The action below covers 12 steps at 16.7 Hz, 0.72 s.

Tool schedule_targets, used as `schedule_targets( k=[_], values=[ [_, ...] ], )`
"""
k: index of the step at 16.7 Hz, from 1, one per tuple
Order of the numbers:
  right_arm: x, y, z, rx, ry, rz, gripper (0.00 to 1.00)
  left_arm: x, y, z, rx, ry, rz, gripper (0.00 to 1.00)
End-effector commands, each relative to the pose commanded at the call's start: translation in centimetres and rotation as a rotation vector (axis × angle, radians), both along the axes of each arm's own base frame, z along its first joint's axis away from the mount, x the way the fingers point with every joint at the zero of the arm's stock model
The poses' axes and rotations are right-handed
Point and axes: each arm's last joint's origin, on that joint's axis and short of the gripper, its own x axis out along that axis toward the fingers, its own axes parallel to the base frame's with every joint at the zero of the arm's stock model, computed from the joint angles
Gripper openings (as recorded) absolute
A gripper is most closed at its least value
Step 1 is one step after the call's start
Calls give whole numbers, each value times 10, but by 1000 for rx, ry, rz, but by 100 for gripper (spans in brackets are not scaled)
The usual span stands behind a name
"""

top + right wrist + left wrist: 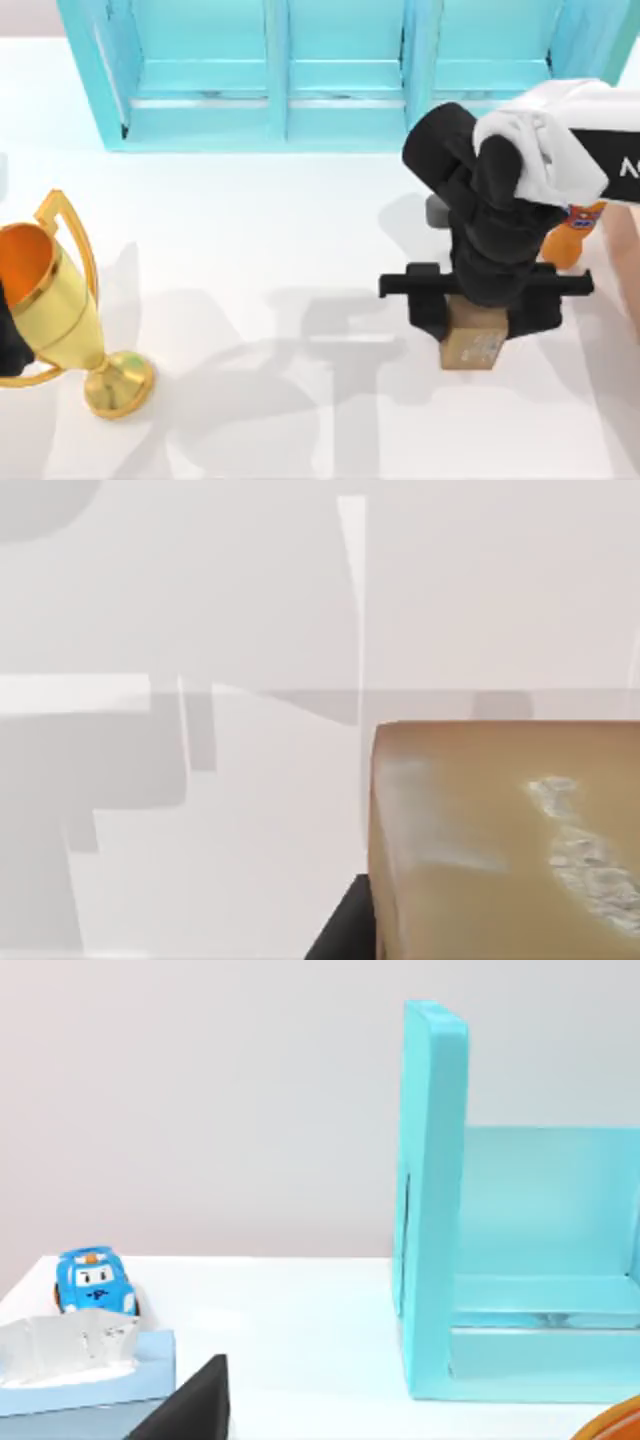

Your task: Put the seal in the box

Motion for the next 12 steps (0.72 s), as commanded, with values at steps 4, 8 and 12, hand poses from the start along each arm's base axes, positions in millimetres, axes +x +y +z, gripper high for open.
schedule_targets(
  k=[4,8,12],
  values=[
    [0,0,46,-11,15,1,0,0,0,0,0,0,0,100],
    [-3,-2,80,-3,2,3,0,0,0,0,0,0,0,100],
    [-3,-2,79,-4,5,3,0,0,0,0,0,0,0,100]
  ],
)
